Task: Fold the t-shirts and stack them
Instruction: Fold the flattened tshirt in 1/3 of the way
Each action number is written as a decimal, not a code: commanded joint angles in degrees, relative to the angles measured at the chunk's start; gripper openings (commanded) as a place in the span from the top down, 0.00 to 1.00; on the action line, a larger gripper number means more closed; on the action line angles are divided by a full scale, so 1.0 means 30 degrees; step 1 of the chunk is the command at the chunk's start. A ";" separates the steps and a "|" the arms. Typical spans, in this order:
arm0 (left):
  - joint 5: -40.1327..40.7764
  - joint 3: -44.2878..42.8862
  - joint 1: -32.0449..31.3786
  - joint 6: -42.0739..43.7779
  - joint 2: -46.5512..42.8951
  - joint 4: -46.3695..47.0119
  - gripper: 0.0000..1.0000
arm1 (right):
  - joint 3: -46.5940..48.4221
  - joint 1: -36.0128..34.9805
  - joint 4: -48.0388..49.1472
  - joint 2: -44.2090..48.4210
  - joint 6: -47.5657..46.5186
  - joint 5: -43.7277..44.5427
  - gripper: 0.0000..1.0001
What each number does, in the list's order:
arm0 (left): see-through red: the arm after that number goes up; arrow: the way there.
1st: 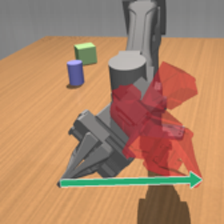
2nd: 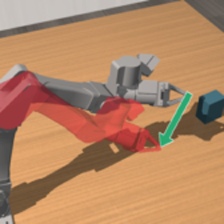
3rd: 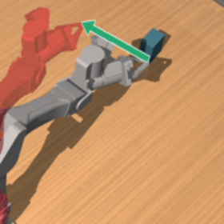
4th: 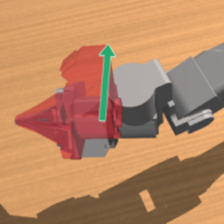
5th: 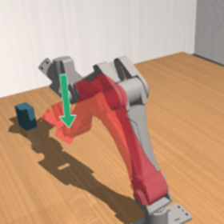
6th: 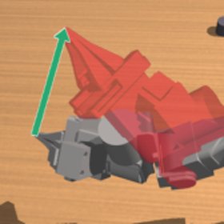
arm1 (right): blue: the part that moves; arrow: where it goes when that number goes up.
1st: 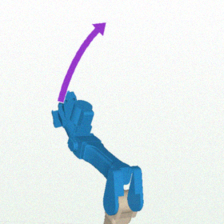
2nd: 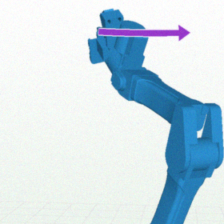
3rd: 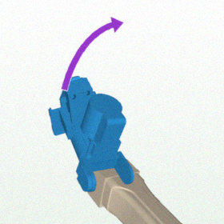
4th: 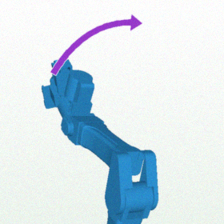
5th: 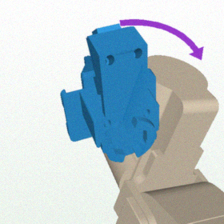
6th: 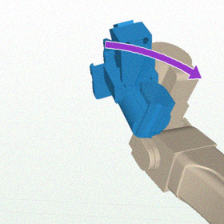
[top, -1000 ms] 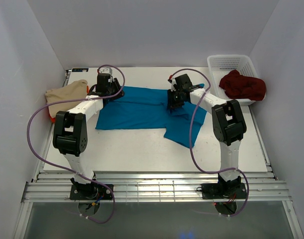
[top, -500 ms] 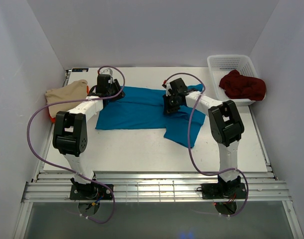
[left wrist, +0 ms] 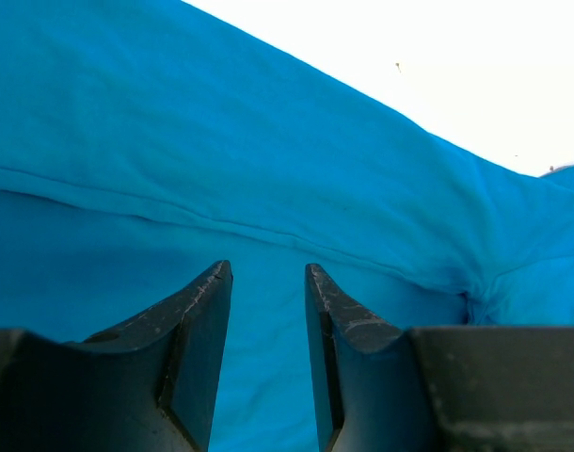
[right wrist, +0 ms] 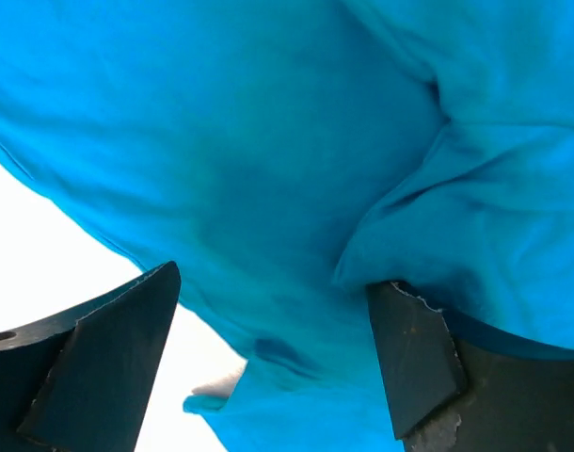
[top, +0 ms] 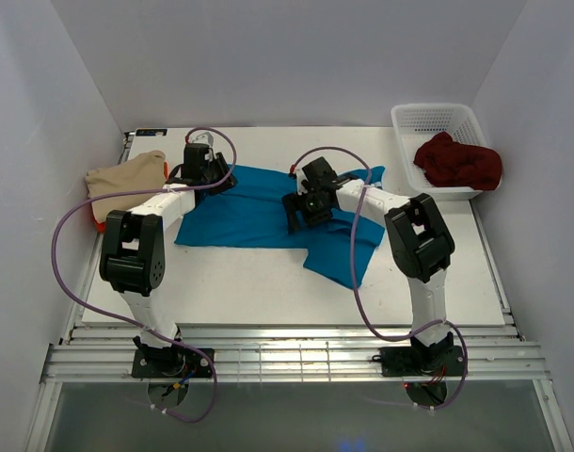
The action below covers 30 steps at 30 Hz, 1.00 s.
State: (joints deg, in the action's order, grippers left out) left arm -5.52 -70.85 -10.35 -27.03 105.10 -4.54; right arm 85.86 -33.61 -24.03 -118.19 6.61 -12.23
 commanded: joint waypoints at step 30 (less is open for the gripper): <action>-0.0357 0.1029 -0.0037 -0.0103 -0.1517 0.0750 0.53 | 0.0618 0.0801 0.0979 0.0784 -0.0387 0.9085 0.92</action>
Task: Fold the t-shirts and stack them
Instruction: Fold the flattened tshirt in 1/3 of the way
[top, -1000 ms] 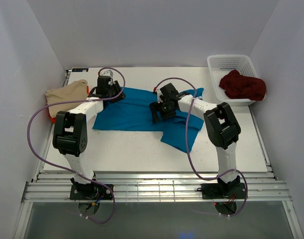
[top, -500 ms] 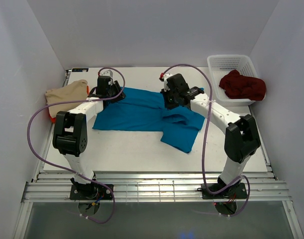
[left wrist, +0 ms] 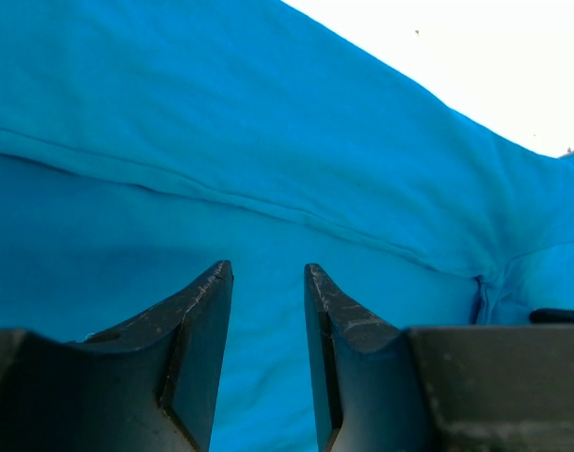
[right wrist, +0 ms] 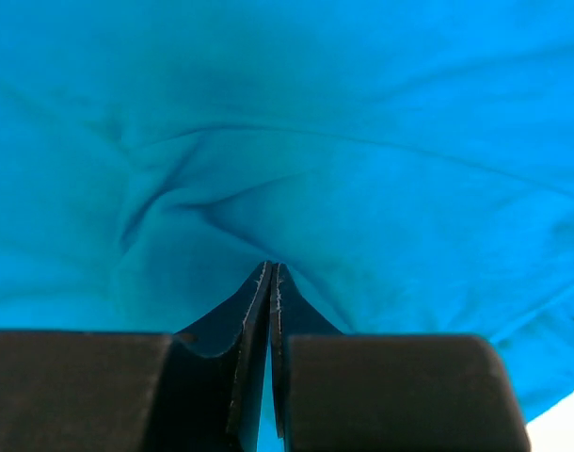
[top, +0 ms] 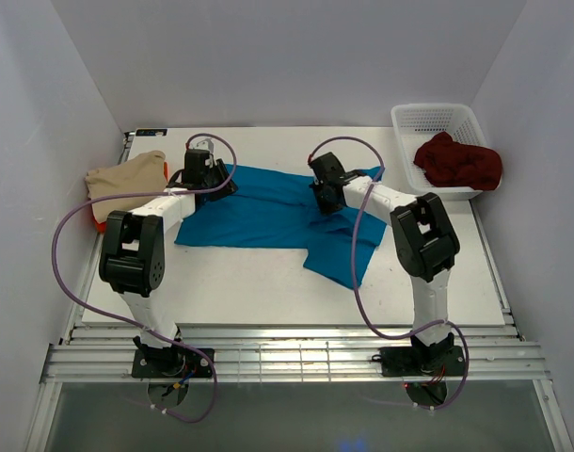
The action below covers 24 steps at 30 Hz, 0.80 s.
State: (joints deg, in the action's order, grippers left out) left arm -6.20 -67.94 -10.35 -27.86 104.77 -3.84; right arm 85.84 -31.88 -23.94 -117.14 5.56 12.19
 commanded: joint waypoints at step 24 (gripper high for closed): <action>-0.0278 -0.0146 -0.0037 0.0174 -0.0940 0.0605 0.53 | -0.0577 0.0373 -0.0337 0.1049 -0.0419 -0.0220 0.92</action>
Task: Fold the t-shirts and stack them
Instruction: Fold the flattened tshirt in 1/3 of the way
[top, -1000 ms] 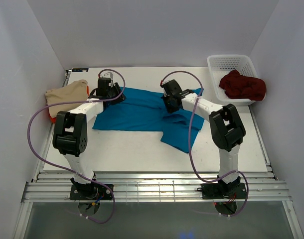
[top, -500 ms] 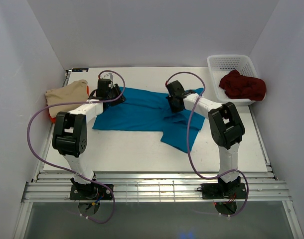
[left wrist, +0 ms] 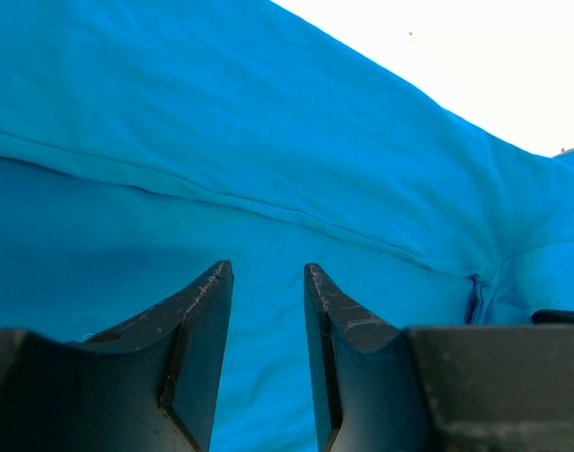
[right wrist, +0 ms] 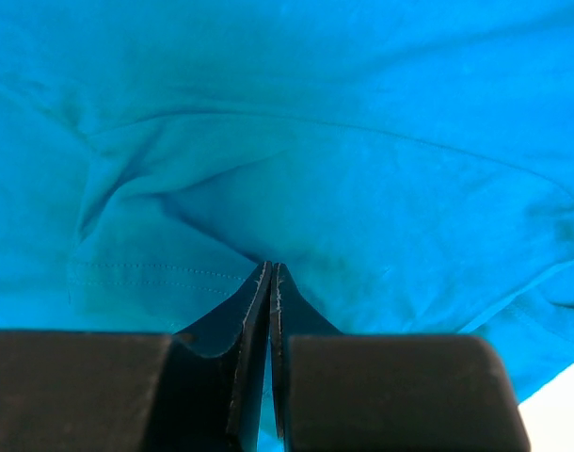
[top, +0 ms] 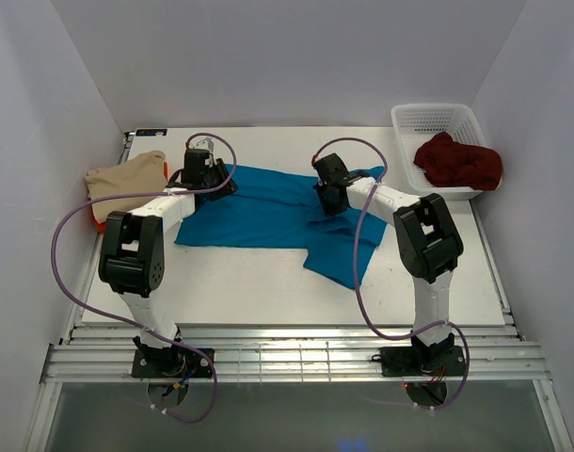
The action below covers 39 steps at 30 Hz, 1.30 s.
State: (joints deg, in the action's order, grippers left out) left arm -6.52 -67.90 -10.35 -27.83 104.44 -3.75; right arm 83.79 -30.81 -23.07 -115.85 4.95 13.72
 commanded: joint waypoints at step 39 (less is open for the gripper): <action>0.3053 -0.2034 0.2072 0.0547 0.1395 -0.1152 0.53 | 0.3886 0.5609 -0.1949 -0.1517 0.0635 -0.2489 0.92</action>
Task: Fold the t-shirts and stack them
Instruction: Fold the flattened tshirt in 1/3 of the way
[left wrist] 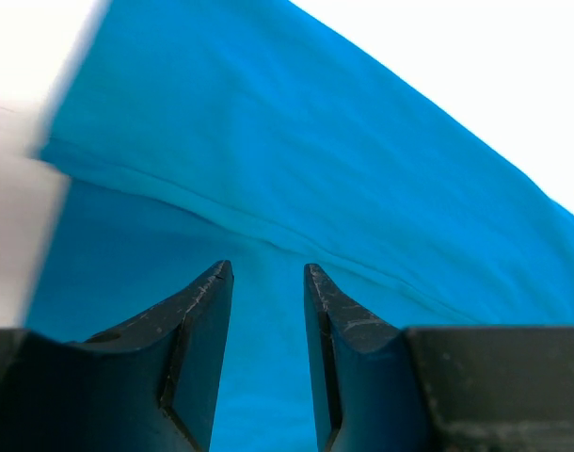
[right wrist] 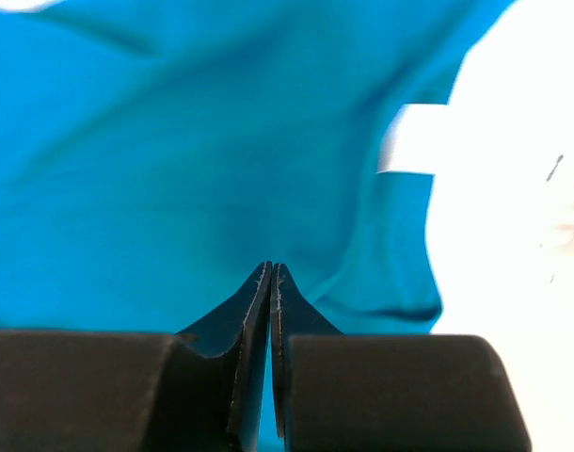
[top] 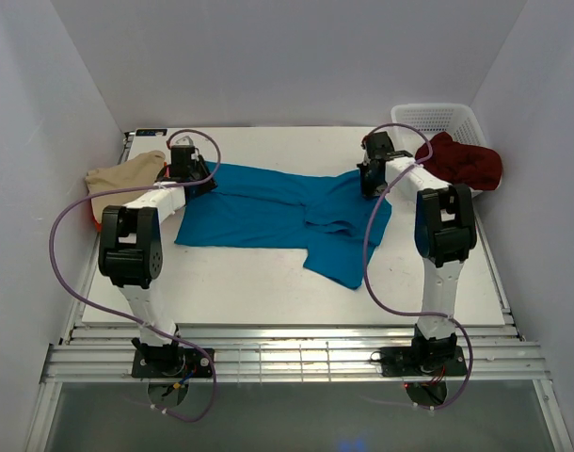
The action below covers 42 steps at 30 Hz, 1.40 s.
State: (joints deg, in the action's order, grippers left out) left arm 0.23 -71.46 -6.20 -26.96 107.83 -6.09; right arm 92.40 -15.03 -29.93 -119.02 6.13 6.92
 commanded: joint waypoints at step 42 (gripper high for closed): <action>-0.1571 -0.3832 0.0865 0.2129 0.2411 0.3024 0.52 | 0.1080 0.2431 0.5111 0.1141 -0.1163 -0.1281 0.57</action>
State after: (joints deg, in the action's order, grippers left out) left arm -2.57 -81.32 -3.22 -23.86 121.27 -2.15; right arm 99.44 -7.49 -24.82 -127.02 4.45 4.99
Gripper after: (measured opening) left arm 0.481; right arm 0.377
